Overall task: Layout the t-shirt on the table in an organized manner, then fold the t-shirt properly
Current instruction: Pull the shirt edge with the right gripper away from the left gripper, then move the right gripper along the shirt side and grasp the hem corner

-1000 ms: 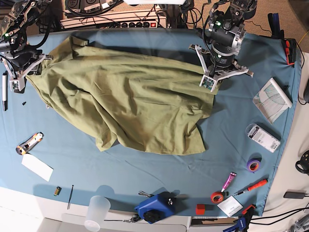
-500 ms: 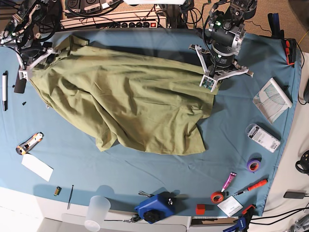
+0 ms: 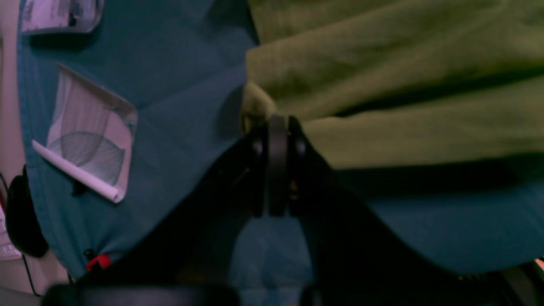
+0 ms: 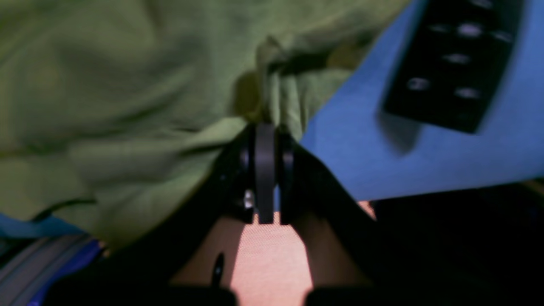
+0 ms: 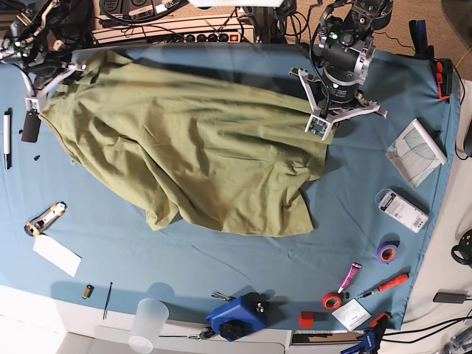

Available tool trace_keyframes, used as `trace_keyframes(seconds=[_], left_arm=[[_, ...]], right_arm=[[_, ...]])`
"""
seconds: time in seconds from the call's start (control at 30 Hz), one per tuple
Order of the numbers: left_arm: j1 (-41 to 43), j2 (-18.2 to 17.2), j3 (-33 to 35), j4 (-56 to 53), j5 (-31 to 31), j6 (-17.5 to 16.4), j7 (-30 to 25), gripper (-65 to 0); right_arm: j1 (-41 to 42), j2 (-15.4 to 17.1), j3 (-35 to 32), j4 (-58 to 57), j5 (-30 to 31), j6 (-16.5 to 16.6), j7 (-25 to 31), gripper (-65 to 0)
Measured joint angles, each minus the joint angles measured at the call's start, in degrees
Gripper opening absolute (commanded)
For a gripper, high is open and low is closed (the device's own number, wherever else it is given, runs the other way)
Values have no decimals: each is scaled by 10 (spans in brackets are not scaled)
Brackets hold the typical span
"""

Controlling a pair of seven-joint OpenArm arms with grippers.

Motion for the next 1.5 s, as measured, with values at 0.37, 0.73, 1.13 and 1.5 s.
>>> trace_keyframes(seconds=[0.37,0.73,1.13,1.5], left_arm=[[0,-1,0,0,0,0,-9,-650],[19,0,0,0,33,1,67,-650],[47,-1,0,0,46,2,69,-650],[47,-1,0,0,45,2,60,-650]], right_arm=[[8,65,3,0,132,30,33,-400],[203,122,-124,-3,50,30,72,-401],[384,120,-414,-262,-48,30,177,-401],[488,121,-593,-373,-13,32,131,-401]])
